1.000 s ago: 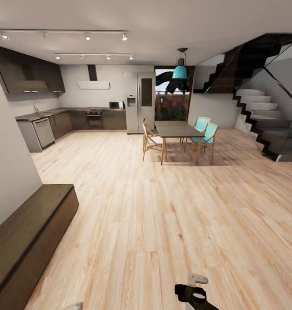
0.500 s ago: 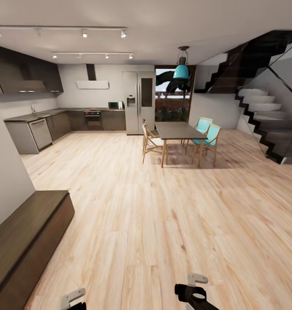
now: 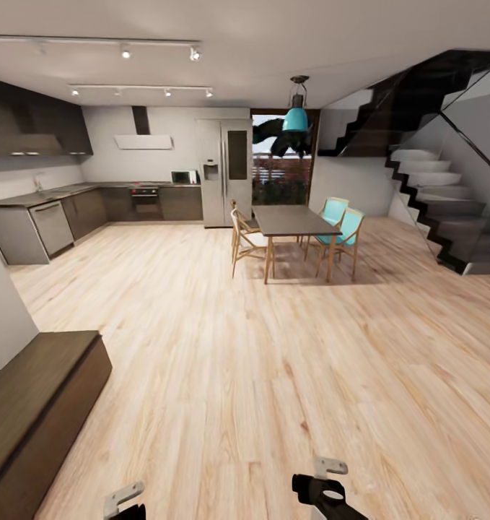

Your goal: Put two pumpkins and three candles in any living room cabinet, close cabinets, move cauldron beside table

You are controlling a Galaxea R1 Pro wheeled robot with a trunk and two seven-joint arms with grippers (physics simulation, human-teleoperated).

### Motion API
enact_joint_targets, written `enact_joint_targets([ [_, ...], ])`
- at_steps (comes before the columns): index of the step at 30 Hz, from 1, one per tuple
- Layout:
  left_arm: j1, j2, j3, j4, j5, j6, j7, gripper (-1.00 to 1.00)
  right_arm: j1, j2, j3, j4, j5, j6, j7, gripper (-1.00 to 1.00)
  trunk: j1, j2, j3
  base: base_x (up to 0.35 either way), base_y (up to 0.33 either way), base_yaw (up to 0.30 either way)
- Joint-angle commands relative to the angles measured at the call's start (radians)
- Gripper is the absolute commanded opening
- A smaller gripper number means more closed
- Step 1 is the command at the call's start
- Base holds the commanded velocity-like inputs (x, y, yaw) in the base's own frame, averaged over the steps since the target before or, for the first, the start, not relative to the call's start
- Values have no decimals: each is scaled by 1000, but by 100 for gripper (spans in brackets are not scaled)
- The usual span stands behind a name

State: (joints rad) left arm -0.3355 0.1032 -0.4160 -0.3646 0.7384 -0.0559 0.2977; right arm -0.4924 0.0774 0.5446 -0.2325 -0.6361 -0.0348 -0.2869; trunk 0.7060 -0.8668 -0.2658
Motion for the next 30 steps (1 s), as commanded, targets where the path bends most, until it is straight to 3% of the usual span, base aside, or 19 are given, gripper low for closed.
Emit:
enact_joint_targets([
  [1, 0, 1, -9, -2, 11, -8, 6, 100, -1, 0, 8, 0, -11, -4, -5, 100, 0, -1, -1, 12, 0, -263],
  [30, 0, 1, -9, -2, 12, -13, 6, 100, -1, -2, 8, -1, -13, -3, -3, 100, 0, -1, -1, 1, 0, -278],
])
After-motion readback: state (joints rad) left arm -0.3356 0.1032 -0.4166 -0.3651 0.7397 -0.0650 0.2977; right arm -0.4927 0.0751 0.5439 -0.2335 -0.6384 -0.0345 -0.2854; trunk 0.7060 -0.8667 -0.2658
